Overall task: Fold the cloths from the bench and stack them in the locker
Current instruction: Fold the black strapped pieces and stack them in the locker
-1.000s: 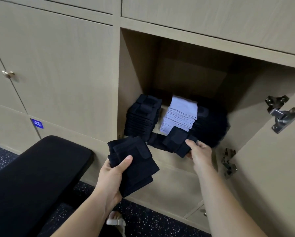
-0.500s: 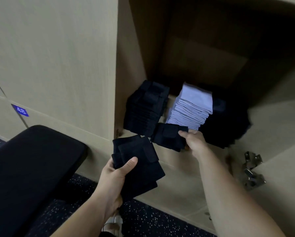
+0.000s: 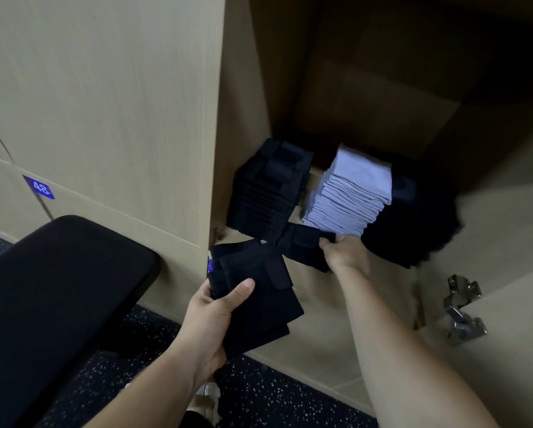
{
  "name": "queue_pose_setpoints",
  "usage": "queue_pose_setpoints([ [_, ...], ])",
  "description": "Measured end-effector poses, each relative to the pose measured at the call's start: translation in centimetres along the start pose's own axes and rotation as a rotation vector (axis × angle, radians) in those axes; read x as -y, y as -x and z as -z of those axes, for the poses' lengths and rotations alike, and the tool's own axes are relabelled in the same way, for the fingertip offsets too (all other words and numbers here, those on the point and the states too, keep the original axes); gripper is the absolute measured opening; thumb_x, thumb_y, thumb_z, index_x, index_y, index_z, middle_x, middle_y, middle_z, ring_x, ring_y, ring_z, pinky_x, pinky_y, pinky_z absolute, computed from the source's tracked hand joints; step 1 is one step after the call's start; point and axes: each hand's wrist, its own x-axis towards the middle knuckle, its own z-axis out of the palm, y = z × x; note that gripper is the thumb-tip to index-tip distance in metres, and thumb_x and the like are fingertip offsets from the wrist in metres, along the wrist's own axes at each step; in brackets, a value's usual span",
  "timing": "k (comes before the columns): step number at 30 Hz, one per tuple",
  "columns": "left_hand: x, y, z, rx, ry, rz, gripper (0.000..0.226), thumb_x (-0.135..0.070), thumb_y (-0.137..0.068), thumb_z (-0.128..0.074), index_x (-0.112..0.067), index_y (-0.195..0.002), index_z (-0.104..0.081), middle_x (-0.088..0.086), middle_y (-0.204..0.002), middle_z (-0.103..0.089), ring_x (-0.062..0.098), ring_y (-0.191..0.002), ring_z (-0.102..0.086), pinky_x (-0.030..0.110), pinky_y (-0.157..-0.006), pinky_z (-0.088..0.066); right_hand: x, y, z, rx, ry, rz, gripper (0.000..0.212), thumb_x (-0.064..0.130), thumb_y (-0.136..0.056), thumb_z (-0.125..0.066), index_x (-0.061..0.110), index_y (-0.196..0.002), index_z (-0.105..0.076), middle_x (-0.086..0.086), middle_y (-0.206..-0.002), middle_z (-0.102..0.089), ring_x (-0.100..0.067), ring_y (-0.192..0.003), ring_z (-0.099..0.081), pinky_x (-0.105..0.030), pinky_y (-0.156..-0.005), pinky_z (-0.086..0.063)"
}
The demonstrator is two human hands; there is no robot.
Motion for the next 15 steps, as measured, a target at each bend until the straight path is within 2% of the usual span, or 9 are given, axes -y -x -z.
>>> queue_pose_setpoints([
  [3, -0.2, 0.2, 0.1, 0.000, -0.007, -0.009, 0.035, -0.006, -0.081, -0.070, -0.012, -0.115, -0.064, 0.017, -0.103, -0.074, 0.038, -0.090, -0.072, 0.050, -0.066, -0.058, -0.1, 0.3, 0.0, 0.026, -0.005, -0.010, 0.027, 0.032, -0.089, -0.063, 0.006, -0.089, -0.065, -0.011, -0.093, -0.069, -0.027, -0.081, -0.064, -0.026, -0.063, -0.042],
  [8, -0.7, 1.4, 0.0, 0.000, -0.021, -0.022, 0.031, -0.006, -0.083, -0.070, -0.011, -0.113, -0.064, 0.017, -0.103, -0.074, 0.037, -0.089, -0.072, 0.048, -0.063, -0.058, -0.2, 2.5, 1.4, 0.002, -0.045, 0.061, 0.022, 0.024, -0.090, -0.060, 0.003, -0.089, -0.067, -0.008, -0.088, -0.068, -0.025, -0.083, -0.064, -0.031, -0.073, -0.052],
  [10, -1.1, 2.2, -0.4, 0.005, -0.036, -0.040, 0.028, -0.006, -0.085, -0.069, -0.011, -0.112, -0.065, 0.015, -0.103, -0.074, 0.035, -0.089, -0.073, 0.049, -0.064, -0.059, 0.6, 4.4, 2.5, 0.017, -0.155, 0.117, 0.020, 0.026, -0.090, -0.062, 0.007, -0.094, -0.068, -0.007, -0.089, -0.068, -0.023, -0.085, -0.064, -0.030, -0.074, -0.051],
  [13, -1.5, 3.9, -1.0, 0.001, -0.063, -0.070, 0.026, -0.007, -0.086, -0.069, -0.013, -0.111, -0.066, 0.013, -0.104, -0.074, 0.033, -0.092, -0.072, 0.053, -0.073, -0.059, 2.6, 9.5, 4.9, 0.175, -0.428, 0.191, 0.017, 0.030, -0.091, -0.064, 0.015, -0.095, -0.069, 0.000, -0.091, -0.070, -0.013, -0.077, -0.065, -0.021, -0.065, -0.048],
  [15, -1.8, 5.1, -1.3, 0.000, -0.068, -0.089, 0.027, -0.007, -0.086, -0.069, -0.013, -0.112, -0.066, 0.012, -0.105, -0.074, 0.033, -0.094, -0.072, 0.057, -0.078, -0.058, 3.3, 13.1, 6.5, 0.295, -0.499, 0.268, 0.016, 0.034, -0.089, -0.066, 0.020, -0.092, -0.071, 0.003, -0.086, -0.072, -0.007, -0.073, -0.065, -0.021, -0.067, -0.051],
])
